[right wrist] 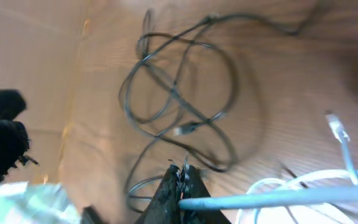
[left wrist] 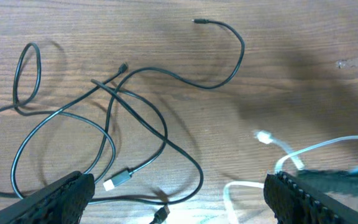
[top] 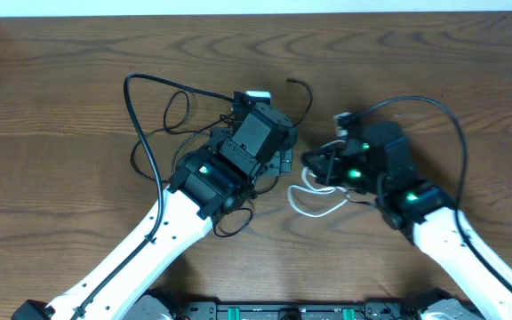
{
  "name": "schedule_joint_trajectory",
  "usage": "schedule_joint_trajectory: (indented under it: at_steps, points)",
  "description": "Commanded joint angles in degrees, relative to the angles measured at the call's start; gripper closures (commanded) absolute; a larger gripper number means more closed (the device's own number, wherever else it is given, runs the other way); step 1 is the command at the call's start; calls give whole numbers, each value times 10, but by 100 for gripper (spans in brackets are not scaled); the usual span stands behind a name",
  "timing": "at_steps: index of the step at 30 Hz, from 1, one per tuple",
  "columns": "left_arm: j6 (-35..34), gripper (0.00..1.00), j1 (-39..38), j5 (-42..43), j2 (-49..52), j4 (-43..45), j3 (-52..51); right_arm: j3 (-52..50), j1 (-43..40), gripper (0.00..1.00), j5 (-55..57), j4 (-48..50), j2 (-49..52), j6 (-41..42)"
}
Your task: Untangle cables
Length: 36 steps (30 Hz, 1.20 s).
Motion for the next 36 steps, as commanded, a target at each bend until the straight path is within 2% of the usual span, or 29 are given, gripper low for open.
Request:
schedule_joint_trajectory:
  at_steps: [1, 8, 12, 17, 24, 36]
  points:
    - [3, 7, 2, -12, -1, -2, 8, 2, -32, 99, 49, -46, -28, -52]
    - [3, 8, 1, -12, -1, -2, 8, 19, -127, 99, 97, -165, -31, -83]
    - [3, 8, 2, -12, -1, -2, 8, 90, -222, 99, 103, -264, -30, -132]
    - [3, 8, 1, -12, -1, -2, 8, 186, -349, 99, 168, -355, -26, -188]
    - [3, 8, 2, -12, -1, -2, 8, 216, -452, 99, 261, -301, -22, -179]
    - [3, 8, 2, -12, -1, -2, 8, 215, -472, 99, 266, -294, 74, -170]
